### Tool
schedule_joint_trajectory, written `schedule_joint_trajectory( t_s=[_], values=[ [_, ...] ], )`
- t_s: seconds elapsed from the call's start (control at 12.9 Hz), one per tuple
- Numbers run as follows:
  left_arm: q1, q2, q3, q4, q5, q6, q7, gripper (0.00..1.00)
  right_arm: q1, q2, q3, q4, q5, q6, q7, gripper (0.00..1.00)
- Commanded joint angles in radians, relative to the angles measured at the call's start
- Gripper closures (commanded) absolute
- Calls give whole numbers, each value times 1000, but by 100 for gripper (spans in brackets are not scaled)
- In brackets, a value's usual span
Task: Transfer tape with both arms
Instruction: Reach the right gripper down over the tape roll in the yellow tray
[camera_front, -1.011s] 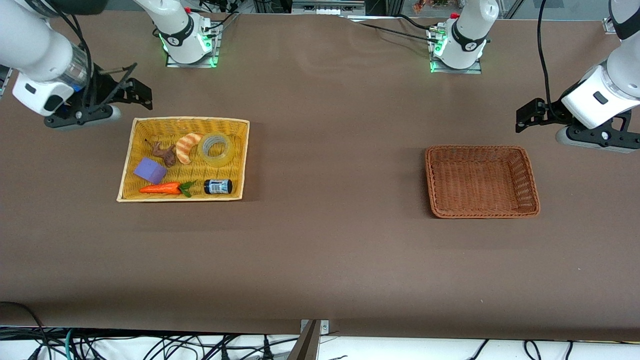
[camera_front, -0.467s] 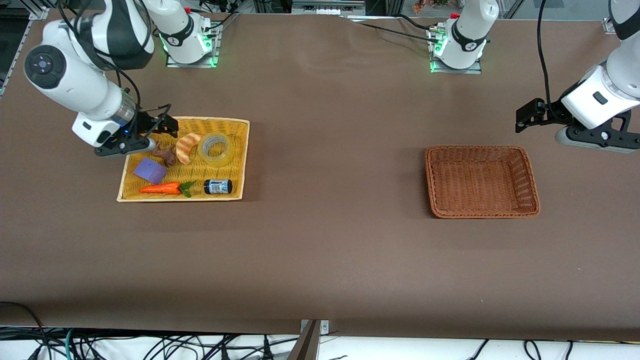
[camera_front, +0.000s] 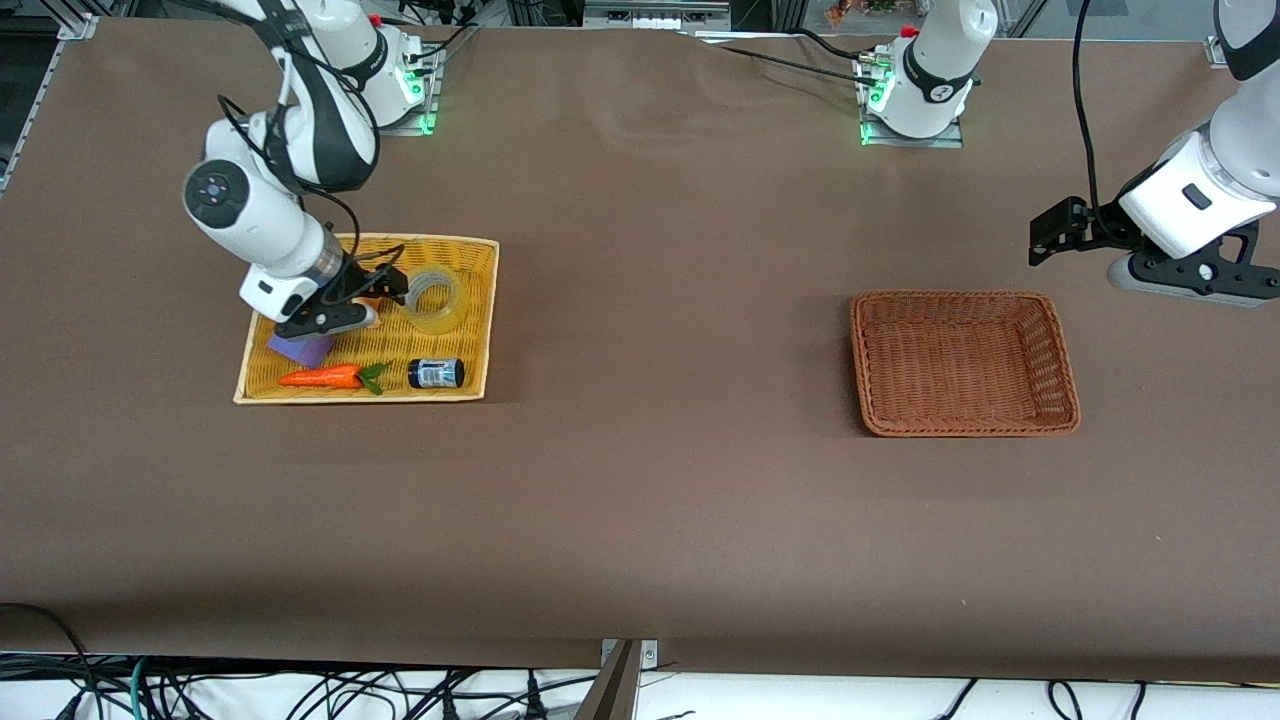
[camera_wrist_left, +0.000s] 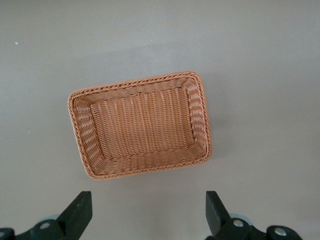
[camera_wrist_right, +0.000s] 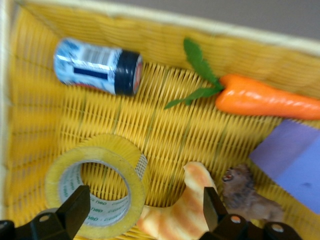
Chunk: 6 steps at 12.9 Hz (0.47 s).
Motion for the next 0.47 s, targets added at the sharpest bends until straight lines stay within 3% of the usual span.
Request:
schedule_joint_trajectory(
  t_s=[0.0,0.39],
  values=[
    [3,12,1,27,-16,-21,9,0,-4,62,5,-9,0,57,-7,0],
    [5,12,1,27,-17,-23,15,0,-4,98,7,-57,1,117,0,3]
  ],
)
